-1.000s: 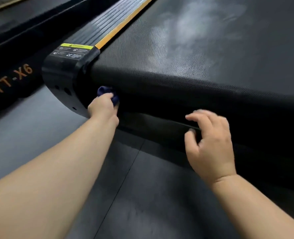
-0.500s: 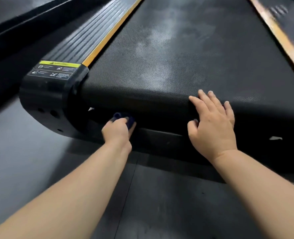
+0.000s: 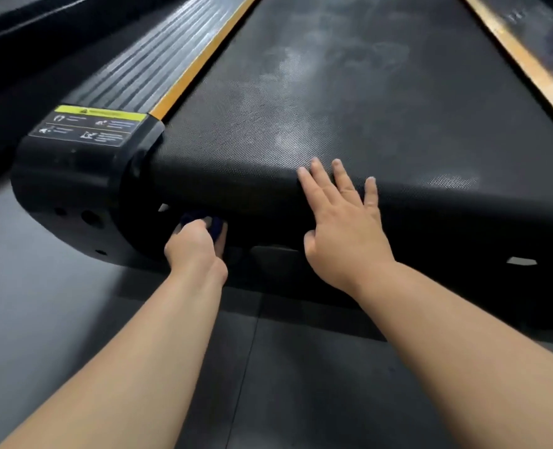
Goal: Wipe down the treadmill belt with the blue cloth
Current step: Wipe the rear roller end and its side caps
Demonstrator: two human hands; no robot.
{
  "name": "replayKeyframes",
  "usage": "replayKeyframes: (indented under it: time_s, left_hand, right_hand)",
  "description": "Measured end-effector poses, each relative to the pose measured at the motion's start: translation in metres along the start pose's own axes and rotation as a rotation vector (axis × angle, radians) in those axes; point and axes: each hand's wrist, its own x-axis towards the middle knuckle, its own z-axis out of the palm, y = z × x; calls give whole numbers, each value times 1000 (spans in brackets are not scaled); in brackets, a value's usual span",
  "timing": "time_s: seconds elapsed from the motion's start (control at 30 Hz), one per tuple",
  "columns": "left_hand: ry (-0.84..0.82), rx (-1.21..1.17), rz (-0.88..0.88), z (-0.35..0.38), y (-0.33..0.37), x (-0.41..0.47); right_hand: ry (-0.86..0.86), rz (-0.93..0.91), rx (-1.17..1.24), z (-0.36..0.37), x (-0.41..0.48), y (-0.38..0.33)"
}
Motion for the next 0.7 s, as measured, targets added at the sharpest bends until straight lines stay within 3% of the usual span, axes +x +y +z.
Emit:
replayKeyframes:
  time_s: [0.13,0.27,0.4,0.53,0.7]
  left_hand:
    - [-56,66,32,0,-9,-11]
    - [30,-4,100,-2,24,-1]
    - [31,-30,45,-5,33,1]
    - [17,-51,42,5,10,-20]
    - [-142,102,-26,17,-40,-68]
  right_hand:
    - [76,-10,43,3,-2,6]
    - [139,39,90,7,-6,1]
    - [175,63,100,14,2,-10]
    - [179,15,111,16,0,-4]
    - [267,-20,142,19,-19,25]
